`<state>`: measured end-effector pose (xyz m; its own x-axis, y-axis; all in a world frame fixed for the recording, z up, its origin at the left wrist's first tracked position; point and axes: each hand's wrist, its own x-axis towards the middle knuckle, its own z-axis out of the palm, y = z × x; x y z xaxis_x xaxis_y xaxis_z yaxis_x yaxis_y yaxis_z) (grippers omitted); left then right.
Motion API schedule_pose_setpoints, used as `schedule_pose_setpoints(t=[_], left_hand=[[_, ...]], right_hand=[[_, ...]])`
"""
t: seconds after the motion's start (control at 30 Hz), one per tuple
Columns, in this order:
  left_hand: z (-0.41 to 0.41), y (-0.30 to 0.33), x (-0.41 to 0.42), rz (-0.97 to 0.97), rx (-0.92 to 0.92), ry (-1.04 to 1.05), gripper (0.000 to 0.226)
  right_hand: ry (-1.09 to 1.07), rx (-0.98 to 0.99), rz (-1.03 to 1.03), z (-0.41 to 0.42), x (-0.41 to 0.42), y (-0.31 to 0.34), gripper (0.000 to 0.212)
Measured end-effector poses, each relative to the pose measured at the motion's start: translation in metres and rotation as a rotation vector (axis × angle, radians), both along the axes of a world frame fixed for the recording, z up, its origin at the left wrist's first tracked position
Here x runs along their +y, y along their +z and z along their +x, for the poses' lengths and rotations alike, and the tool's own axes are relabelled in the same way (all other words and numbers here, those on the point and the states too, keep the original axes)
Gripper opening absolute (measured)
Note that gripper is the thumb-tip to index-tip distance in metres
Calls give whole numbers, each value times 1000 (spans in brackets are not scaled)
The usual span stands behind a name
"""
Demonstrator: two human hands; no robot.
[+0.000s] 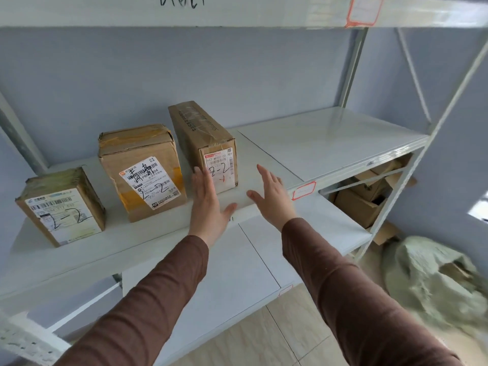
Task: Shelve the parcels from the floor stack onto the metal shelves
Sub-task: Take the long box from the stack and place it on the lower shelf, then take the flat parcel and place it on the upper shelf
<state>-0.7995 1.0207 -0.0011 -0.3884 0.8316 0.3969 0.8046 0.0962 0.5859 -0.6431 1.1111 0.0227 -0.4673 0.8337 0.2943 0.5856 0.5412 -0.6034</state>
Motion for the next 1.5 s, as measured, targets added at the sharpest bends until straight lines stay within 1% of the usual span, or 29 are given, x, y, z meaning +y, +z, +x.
schedule_pose_setpoints(t=[0.1,0.23,0.33,0.47,0.6,0.7,0.83,1.0,1.13,1.37,1.5], left_hand=[[20,-1,-12,-20,171,-88,104],[63,-6,-27,-165,308,-258,88],[109,-12,-40,-222,380,-394,83],[190,-18,-65,-232,458,-583,83],[283,-22,-101,-220,490,-808,84],[356,-28,-143,-211,517,-987,83],[451,-37,-221,-167,601,-1198,84],[548,-45,-350,-109,605,-1444,82],[615,-55,-467,-102,620,-1611,82],[710,-71,-659,-60,630,-1877,81],[744,-78,-730,-34,660,-1986,81]], right_hand=[[-128,-52,82,32,-31,-6,68],[-314,-171,161,85,-88,-20,63],[-460,-269,155,132,-137,-28,64],[-659,-372,118,206,-202,-37,66],[-857,-389,44,280,-273,-41,65],[-1021,-409,-7,333,-339,-47,66],[-1229,-408,-101,399,-441,-54,67],[-1468,-427,-203,466,-587,-64,67],[-1616,-468,-294,513,-713,-73,67],[-1841,-476,-433,571,-913,-81,68],[-1946,-411,-495,585,-986,-90,68]])
